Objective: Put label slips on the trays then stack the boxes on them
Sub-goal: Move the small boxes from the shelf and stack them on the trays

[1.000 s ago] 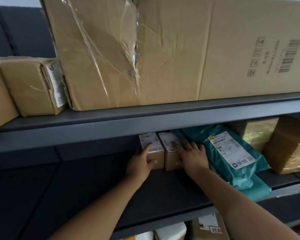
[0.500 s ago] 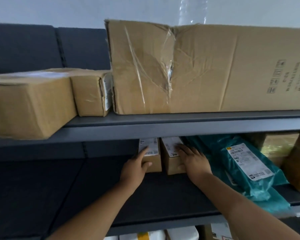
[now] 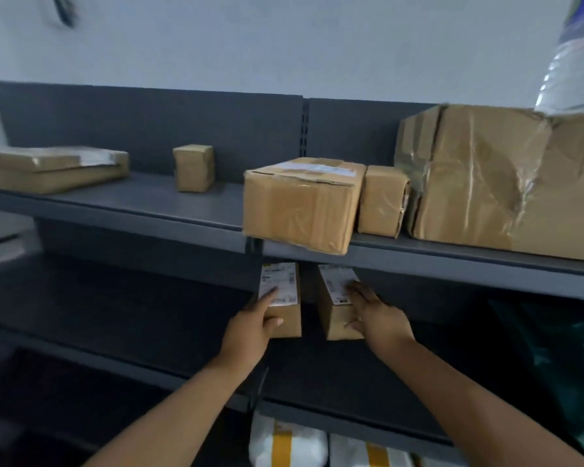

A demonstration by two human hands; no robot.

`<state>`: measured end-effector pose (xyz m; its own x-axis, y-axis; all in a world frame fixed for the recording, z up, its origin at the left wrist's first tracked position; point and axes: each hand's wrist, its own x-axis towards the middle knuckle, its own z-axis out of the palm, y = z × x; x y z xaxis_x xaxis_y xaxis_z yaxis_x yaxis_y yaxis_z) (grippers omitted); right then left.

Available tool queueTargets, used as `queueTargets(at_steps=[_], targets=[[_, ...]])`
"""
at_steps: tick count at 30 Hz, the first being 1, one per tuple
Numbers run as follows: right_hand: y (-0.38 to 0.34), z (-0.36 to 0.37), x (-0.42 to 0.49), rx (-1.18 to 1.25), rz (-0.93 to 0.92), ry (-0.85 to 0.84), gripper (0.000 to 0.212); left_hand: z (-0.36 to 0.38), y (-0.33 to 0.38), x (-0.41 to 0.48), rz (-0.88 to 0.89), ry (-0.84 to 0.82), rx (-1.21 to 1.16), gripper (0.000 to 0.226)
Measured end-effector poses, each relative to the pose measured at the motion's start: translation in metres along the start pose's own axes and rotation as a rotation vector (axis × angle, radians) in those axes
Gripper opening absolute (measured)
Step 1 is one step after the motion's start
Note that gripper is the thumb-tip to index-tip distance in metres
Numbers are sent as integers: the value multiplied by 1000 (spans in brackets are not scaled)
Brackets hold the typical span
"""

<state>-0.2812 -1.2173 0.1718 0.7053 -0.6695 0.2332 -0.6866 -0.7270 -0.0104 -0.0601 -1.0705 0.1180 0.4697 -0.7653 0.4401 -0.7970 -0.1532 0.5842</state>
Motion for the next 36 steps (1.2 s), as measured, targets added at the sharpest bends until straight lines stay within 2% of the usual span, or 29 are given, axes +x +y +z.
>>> queueTargets(at_steps=[7, 11, 19, 29, 36], targets=[[-180, 8, 51, 51, -271, 29, 75, -157, -111, -60, -229, 197, 66, 62], [-298, 14, 71, 164, -416, 22, 76, -250, -167, -110, -349, 325, 151, 61], [-516, 10, 64, 252, -685, 46, 73, -408, -249, -227, -561, 520, 327, 62], [-705, -2, 49, 373, -981, -21, 77, -506, -280, -325, -776, 690, 529, 62], [-768, 9, 53, 386, -1102, -57, 80, -512, -300, -339, -897, 713, 551, 62]])
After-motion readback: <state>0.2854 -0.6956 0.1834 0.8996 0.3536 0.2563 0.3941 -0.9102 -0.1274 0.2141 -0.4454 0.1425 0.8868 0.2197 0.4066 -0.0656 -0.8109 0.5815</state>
